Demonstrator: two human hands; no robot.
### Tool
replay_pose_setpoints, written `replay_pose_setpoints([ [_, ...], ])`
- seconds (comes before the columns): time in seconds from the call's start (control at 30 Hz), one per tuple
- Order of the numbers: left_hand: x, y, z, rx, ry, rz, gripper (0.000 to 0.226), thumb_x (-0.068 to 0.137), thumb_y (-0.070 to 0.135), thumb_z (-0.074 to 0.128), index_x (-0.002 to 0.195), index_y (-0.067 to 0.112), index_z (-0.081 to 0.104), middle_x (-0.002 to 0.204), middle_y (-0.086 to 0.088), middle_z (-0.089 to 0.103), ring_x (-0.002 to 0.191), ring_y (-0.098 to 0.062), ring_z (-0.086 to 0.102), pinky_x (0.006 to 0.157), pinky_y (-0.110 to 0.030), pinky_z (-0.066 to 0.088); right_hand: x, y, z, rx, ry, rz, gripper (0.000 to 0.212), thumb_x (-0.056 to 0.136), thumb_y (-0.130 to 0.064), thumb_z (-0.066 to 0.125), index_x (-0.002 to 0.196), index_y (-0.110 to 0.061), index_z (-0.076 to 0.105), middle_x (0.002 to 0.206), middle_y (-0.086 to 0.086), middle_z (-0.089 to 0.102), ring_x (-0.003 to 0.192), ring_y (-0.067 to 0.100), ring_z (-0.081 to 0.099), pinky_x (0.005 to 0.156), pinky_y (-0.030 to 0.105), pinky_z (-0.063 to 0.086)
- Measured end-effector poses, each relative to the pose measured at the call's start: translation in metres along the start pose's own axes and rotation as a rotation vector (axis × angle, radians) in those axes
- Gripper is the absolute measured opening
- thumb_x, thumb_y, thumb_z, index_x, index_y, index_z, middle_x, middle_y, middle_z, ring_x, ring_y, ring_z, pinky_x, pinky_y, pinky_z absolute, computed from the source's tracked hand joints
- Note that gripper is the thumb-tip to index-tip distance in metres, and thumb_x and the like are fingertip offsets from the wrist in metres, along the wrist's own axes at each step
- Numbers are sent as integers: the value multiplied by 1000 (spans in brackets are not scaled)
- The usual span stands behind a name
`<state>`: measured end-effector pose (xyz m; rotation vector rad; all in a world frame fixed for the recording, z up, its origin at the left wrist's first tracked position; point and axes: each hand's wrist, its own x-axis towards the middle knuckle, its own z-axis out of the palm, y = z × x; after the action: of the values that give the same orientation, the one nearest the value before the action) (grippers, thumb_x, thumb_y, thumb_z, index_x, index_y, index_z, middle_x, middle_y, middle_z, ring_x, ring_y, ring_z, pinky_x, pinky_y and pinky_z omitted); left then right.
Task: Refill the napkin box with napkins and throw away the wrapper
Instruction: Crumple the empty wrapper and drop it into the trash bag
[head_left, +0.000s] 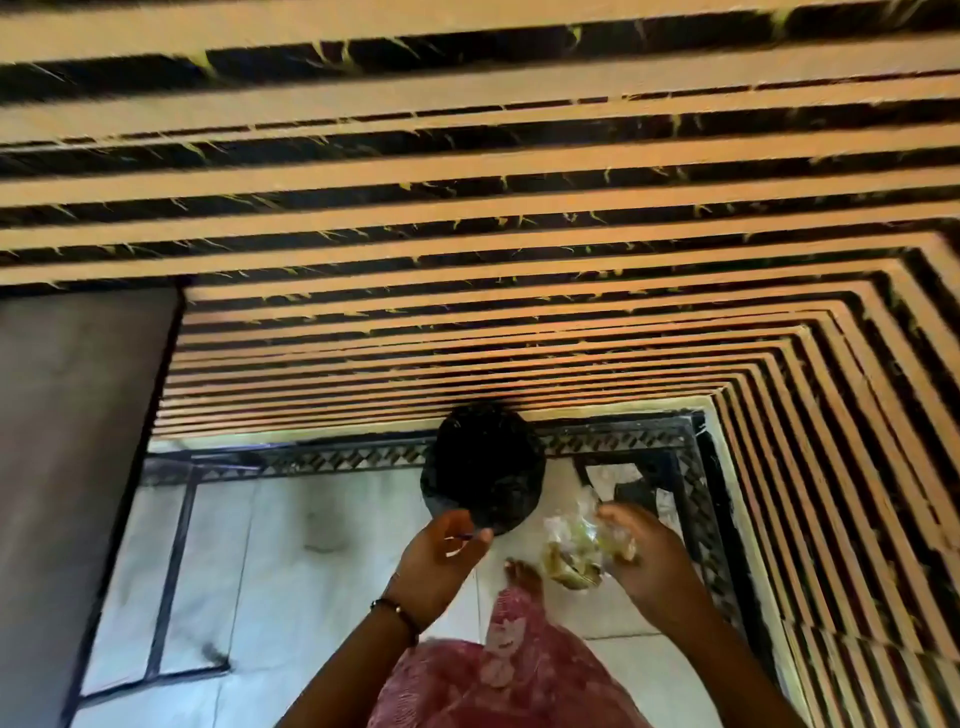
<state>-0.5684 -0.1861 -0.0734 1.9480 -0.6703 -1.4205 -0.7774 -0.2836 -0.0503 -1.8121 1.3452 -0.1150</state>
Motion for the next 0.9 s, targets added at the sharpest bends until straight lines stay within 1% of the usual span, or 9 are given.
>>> replay_pose_setpoints([
  [0.1,37,-25,12,50,84,-125,50,66,58,63,103,24,58,110,-4,65,105,-23,61,92,-44,50,41,30,-11,-59,-50,55,47,68,12,67,106,-15,63,100,-3,59,100,22,60,83,26,42],
  [0.23,88,-60,30,191,88,-226,40,87,28,60,121,7,53,123,-12,59,113,-27,55,91,-28,42,103,46,-5,-141,-67,69,43,70,6,69,110,-11,61,92,0,61,88,16,57,74,25,41],
  [0.33,135,-94,45,342,-3,-258,53,90,36,52,134,9,42,139,-10,47,128,-25,43,102,-26,32,147,56,23,-148,-91,44,40,74,2,68,109,-14,59,93,-4,59,87,14,56,74,23,39],
  [0.4,170,-122,56,476,-81,-225,67,85,48,40,140,11,33,146,-11,38,134,-26,35,109,-30,26,176,69,52,-170,-95,15,38,76,1,66,110,-13,59,94,-1,60,87,18,59,73,24,40],
  [0.5,223,-156,65,645,-99,-166,65,89,40,46,143,14,24,151,-11,29,138,-27,28,113,-36,21,217,95,103,-332,43,-42,36,72,6,62,105,-7,62,102,14,63,90,35,61,69,26,33],
  [0.57,258,-181,70,742,-126,-151,69,90,38,48,146,14,16,155,-9,20,142,-26,18,116,-42,15,245,117,138,-402,85,-104,33,66,4,55,97,-5,63,98,23,61,86,41,60,69,35,38],
  [0.7,322,-214,75,854,-242,-87,82,88,39,53,147,15,1,158,-8,6,145,-26,6,116,-49,6,296,150,195,-381,76,-123,33,66,6,54,97,-5,60,100,23,58,89,38,55,68,32,33],
  [0.83,354,-233,111,1031,-412,198,86,84,47,53,147,21,0,158,-3,9,144,-25,9,114,-54,5,321,161,220,-352,210,-138,38,64,10,51,99,-3,54,111,22,51,99,33,48,73,30,34],
  [0.9,343,-251,128,1166,-549,255,84,84,51,49,147,21,1,158,-3,5,145,-26,6,114,-54,1,326,163,225,-377,255,-115,40,65,10,52,102,-3,50,118,22,47,106,34,47,80,29,36],
])
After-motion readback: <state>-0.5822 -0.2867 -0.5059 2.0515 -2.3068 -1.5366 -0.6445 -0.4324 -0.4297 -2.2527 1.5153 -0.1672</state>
